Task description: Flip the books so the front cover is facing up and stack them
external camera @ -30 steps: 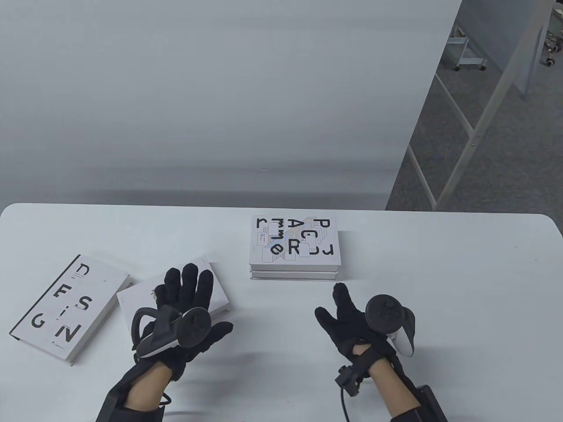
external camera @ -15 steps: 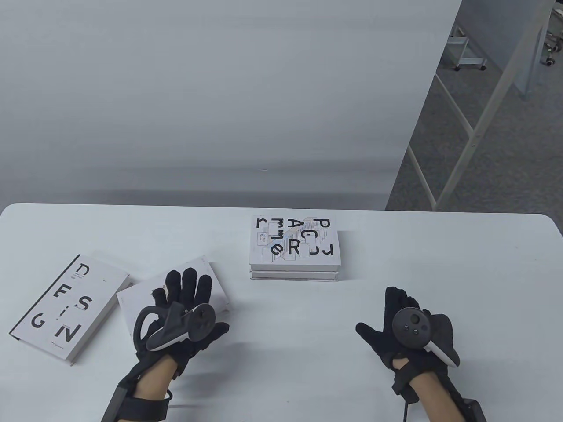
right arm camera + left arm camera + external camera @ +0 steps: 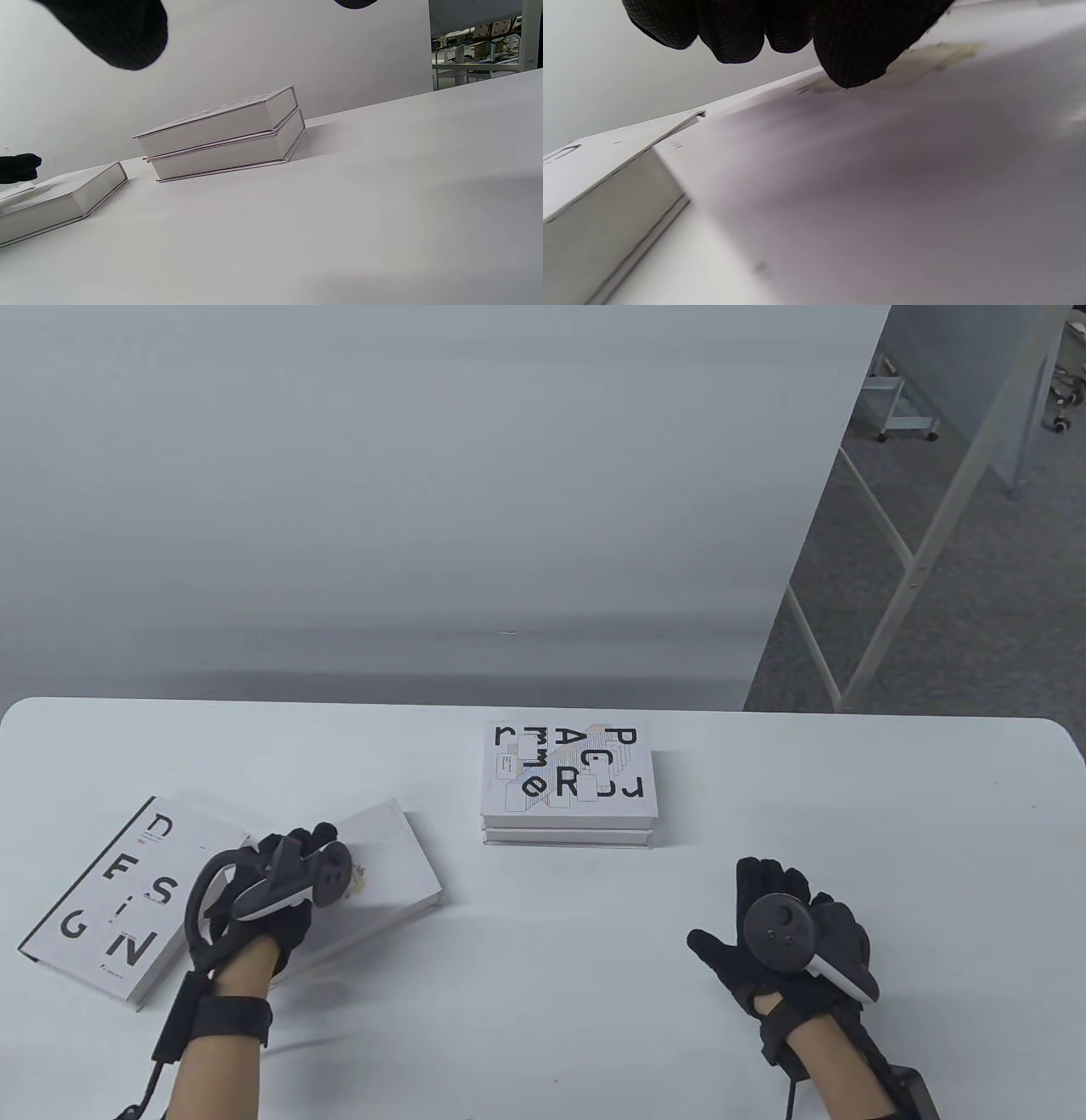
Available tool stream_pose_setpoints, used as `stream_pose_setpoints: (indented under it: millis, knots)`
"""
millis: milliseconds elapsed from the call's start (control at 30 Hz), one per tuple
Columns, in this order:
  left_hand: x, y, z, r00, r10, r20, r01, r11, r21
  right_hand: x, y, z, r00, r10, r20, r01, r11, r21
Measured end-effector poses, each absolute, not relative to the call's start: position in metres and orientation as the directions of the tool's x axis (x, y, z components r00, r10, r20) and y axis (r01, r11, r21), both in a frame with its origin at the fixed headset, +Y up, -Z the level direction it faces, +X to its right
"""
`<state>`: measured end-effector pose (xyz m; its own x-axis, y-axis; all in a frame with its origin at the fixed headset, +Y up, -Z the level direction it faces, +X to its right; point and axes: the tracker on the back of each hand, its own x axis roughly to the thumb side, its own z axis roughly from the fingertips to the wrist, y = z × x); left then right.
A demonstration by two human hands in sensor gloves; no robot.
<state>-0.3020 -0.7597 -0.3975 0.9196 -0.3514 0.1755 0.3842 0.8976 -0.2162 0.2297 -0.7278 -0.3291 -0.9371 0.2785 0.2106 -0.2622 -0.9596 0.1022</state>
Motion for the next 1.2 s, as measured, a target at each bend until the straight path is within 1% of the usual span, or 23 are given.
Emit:
stream_pose_setpoints:
  millis: [67, 133, 167, 267, 367, 533, 600, 633, 700, 767, 900, 933, 967, 1067, 1200]
  knots:
    - [-0.31, -0.767, -0.397, 0.925, -0.344, 0.163, 0.377, 0.889, -0.26, 0.228, -0.73, -0.329, -0.936, 0.283, 0.212, -0.264, -0.958, 0.113]
    - [-0.312, -0.769, -0.396, 0.954, -0.264, 0.141, 0.293, 0.92, -0.262, 0.227, -0.73, -0.329, -0.934, 0.287, 0.211, -0.266, -0.956, 0.12]
    - [-0.311, -0.77, -0.396, 0.959, -0.248, 0.14, 0.278, 0.921, -0.273, 0.227, -0.731, -0.328, -0.935, 0.286, 0.211, -0.265, -0.957, 0.121]
    - [-0.307, -0.77, -0.396, 0.938, -0.304, 0.166, 0.341, 0.896, -0.286, 0.225, -0.733, -0.329, -0.935, 0.286, 0.211, -0.261, -0.955, 0.139]
    - [-0.304, -0.769, -0.394, 0.945, -0.282, 0.166, 0.322, 0.894, -0.312, 0.224, -0.737, -0.329, -0.935, 0.292, 0.203, -0.263, -0.952, 0.158]
    - [-0.301, -0.763, -0.387, 0.945, -0.287, 0.16, 0.325, 0.885, -0.334, 0.228, -0.741, -0.33, -0.932, 0.308, 0.189, -0.277, -0.945, 0.174]
    - [-0.298, -0.758, -0.384, 0.943, -0.291, 0.159, 0.328, 0.891, -0.313, 0.229, -0.742, -0.33, -0.929, 0.319, 0.185, -0.288, -0.941, 0.179]
    - [-0.295, -0.755, -0.381, 0.94, -0.297, 0.166, 0.334, 0.9, -0.282, 0.23, -0.743, -0.33, -0.928, 0.323, 0.183, -0.291, -0.939, 0.182]
    - [-0.287, -0.753, -0.376, 0.934, -0.308, 0.181, 0.348, 0.901, -0.26, 0.229, -0.744, -0.331, -0.927, 0.328, 0.183, -0.295, -0.937, 0.185]
    - [-0.279, -0.752, -0.372, 0.923, -0.332, 0.195, 0.374, 0.895, -0.243, 0.227, -0.747, -0.331, -0.925, 0.333, 0.183, -0.298, -0.935, 0.194]
    - [-0.261, -0.754, -0.363, 0.922, -0.34, 0.188, 0.377, 0.897, -0.228, 0.22, -0.751, -0.33, -0.927, 0.321, 0.193, -0.28, -0.936, 0.213]
    - [-0.255, -0.754, -0.36, 0.933, -0.331, 0.141, 0.357, 0.904, -0.235, 0.219, -0.752, -0.329, -0.926, 0.323, 0.195, -0.281, -0.935, 0.216]
    - [-0.25, -0.755, -0.358, 0.938, -0.326, 0.122, 0.347, 0.906, -0.244, 0.218, -0.752, -0.329, -0.924, 0.327, 0.2, -0.286, -0.935, 0.21]
    - [-0.228, -0.756, -0.353, 0.92, -0.376, 0.111, 0.392, 0.882, -0.262, 0.215, -0.754, -0.329, -0.921, 0.332, 0.204, -0.296, -0.936, 0.19]
    - [-0.206, -0.755, -0.349, 0.926, -0.358, 0.123, 0.378, 0.888, -0.263, 0.213, -0.757, -0.326, -0.923, 0.329, 0.198, -0.29, -0.935, 0.202]
